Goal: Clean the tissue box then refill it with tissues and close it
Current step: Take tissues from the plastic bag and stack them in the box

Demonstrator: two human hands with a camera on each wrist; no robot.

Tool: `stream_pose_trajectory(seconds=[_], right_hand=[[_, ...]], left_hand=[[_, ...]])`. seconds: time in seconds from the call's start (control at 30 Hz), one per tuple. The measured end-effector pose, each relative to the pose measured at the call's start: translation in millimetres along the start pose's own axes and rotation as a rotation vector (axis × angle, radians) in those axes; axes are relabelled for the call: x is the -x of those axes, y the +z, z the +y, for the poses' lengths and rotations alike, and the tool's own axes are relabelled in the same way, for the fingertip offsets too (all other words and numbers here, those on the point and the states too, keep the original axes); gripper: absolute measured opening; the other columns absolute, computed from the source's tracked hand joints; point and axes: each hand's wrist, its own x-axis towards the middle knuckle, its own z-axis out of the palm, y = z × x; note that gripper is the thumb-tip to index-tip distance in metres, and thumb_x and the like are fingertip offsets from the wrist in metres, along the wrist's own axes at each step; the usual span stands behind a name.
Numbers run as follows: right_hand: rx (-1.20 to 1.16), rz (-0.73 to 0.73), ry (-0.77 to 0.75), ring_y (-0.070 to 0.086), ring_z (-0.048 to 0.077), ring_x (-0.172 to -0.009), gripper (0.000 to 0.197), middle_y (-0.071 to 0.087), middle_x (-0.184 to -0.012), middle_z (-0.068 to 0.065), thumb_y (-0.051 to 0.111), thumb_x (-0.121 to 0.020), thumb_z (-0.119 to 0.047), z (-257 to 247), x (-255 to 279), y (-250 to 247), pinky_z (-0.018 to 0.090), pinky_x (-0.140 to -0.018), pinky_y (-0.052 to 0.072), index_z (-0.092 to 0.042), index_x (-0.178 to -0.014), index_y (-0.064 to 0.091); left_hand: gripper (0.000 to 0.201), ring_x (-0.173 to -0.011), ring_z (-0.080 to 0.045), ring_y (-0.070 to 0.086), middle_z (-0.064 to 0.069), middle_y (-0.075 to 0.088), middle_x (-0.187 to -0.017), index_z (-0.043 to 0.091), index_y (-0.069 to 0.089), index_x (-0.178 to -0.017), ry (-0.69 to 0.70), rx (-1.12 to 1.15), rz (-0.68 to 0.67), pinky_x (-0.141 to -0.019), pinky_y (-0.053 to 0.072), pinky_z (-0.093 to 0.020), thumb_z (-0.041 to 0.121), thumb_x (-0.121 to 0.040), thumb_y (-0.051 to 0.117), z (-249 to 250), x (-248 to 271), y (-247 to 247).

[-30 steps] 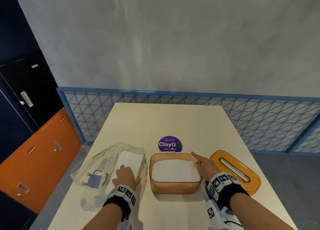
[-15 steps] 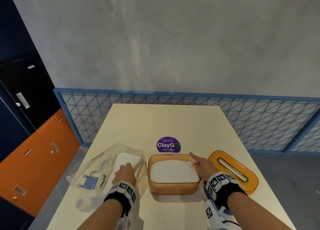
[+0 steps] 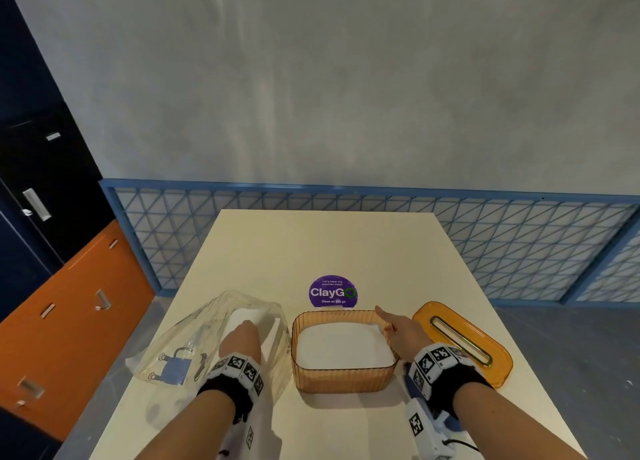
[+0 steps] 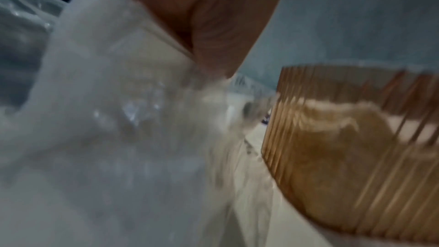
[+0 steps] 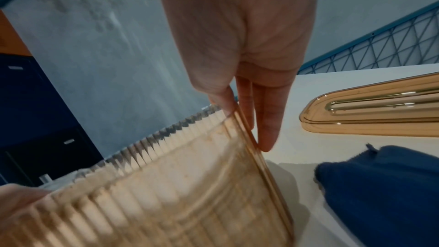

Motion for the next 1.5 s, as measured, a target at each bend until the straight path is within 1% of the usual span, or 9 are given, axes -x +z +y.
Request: stream_pose_trajectory(seconds=[0.2,0.4,0.47,0.57,0.67,0.83,0.97,1.13,1.5], right_hand=[[-0.168,0.15,-0.1,0.058,0.024,-0.114,0.044,0.063,-0.125,0.011,0.04,-0.098,-0.039,-42.2,16.6,-37.0,0.03,-0.093,0.044,-0.014,-0.13,0.056],[-0.892,-0.32,-0.058,0.067,0.031,-0.08,0.068,0.07,-0.094,0.016,0.03,-0.093,-0.06,-120.5,37.8,-64.5,0.031,-0.064,0.057,-0.002,-0.11,0.06],[-0.873,-0.312,-0.094,0.066,0.029,-0.084,0.048,0.067,-0.097,0.015,0.045,-0.095,-0.045,-125.2,40.3,-71.2,0.033,-0.066,0.06,-0.002,-0.11,0.059],[-0.521,-0.176,-0.181,0.061,0.025,-0.089,0.026,0.062,-0.108,0.014,0.052,-0.092,-0.011,-116.9,37.6,-77.0,0.032,-0.074,0.053,-0.001,-0.116,0.056],[-0.342,-0.07,-0.207,0.058,0.029,-0.106,0.032,0.061,-0.117,0.012,0.049,-0.089,-0.006,-104.0,36.5,-82.6,0.041,-0.091,0.047,-0.004,-0.12,0.056],[-0.413,-0.032,-0.269,0.055,0.024,-0.115,0.032,0.059,-0.125,0.005,0.048,-0.093,-0.01,-86.7,40.3,-84.9,0.041,-0.102,0.042,-0.012,-0.125,0.053],[-0.5,-0.043,-0.329,0.056,0.022,-0.114,0.028,0.061,-0.123,0.005,0.048,-0.095,-0.01,-76.3,40.3,-77.6,0.038,-0.101,0.042,-0.017,-0.121,0.055],[-0.655,-0.013,-0.312,0.058,0.024,-0.111,0.025,0.063,-0.121,0.006,0.053,-0.093,-0.012,-62.4,32.7,-67.3,0.041,-0.1,0.046,-0.02,-0.117,0.056],[-0.69,0.13,-0.027,0.053,0.023,-0.083,0.014,0.059,-0.087,0.009,0.054,-0.077,-0.001,-30.3,18.2,-5.2,0.028,-0.067,0.042,-0.009,-0.088,0.055]], left_hand=[[0.023,-0.095,-0.029,0.065,-0.01,0.066,-0.106,0.006,0.049,-0.114,0.125,0.081,0.33,-0.067,0.043,-0.033,0.006,-0.096,0.036,4.1,33.6,-47.1],[0.042,-0.082,-0.025,0.069,0.0,0.067,-0.111,0.023,0.047,-0.125,0.485,0.238,0.545,-0.059,0.05,-0.031,0.008,-0.086,0.041,44.5,75.2,-50.5],[0.043,-0.076,-0.02,0.073,-0.001,0.073,-0.103,0.024,0.052,-0.114,0.687,0.254,0.55,-0.051,0.053,-0.024,0.011,-0.073,0.049,47.4,76.9,-41.9],[0.039,-0.102,-0.017,0.066,-0.004,0.068,-0.117,0.025,0.056,-0.118,0.832,0.274,0.473,-0.075,0.056,-0.025,0.025,-0.079,0.059,45.0,71.5,-24.5],[0.058,-0.132,-0.005,0.035,0.008,0.043,-0.141,0.028,0.042,-0.136,0.714,0.551,0.37,-0.105,0.033,-0.023,0.056,-0.086,0.045,42.2,72.6,-17.3],[0.062,-0.137,-0.023,0.031,-0.008,0.028,-0.15,0.02,0.013,-0.148,0.155,1.382,-0.02,-0.102,0.032,-0.032,0.008,-0.096,0.043,51.6,58.9,-26.0],[0.071,-0.122,-0.022,0.044,-0.006,0.05,-0.13,0.035,0.006,-0.146,0.076,1.647,-0.27,-0.106,0.037,-0.039,0.006,-0.093,0.044,56.8,42.3,-27.9],[0.048,-0.103,-0.022,0.052,-0.008,0.052,-0.117,0.022,0.032,-0.136,0.122,1.614,-0.118,-0.071,0.048,-0.025,0.001,-0.094,0.043,61.7,35.4,-41.0],[0.026,-0.088,-0.025,0.051,-0.013,0.051,-0.098,0.013,0.037,-0.107,0.208,1.162,0.038,-0.072,0.041,-0.03,-0.007,-0.091,0.035,72.8,43.2,3.4]])
